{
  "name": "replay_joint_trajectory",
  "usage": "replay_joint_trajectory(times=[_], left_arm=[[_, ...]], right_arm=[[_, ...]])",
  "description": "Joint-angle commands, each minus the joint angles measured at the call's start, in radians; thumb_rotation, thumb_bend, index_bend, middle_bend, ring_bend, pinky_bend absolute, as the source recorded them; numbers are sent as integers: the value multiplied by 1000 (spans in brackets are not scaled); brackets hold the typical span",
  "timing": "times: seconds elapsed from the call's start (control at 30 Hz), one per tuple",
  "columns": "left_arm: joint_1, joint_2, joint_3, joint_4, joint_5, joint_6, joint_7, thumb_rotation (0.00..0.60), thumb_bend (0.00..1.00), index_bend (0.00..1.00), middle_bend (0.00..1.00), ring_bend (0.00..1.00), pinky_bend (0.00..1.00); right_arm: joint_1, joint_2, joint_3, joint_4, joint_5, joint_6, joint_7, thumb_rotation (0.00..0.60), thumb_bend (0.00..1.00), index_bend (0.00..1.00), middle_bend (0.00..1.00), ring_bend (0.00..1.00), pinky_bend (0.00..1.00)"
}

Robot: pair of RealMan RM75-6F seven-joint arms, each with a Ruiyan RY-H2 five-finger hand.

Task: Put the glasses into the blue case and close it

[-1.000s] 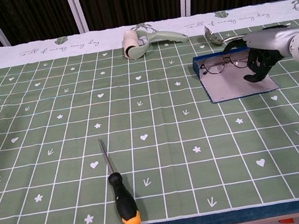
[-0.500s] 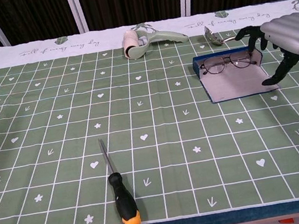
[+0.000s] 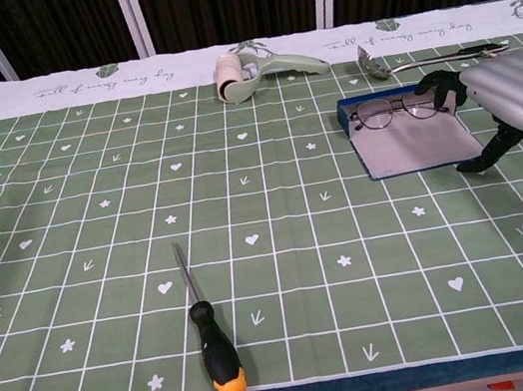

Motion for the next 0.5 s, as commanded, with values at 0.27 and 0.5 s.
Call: replay_joint_trajectory(times=[0.27,0.5], left_arm=[[0,0,-1,1,-1,-1,0,600,312,95,0,0,0],[0,0,-1,0,-1,0,0,600,312,94,0,0,0]], right_arm=[[1,-29,24,44,0,-34,18,600,99,233,313,329,375],[6,-46,34,81,-10,-44,30,600,99,237,313,329,375]])
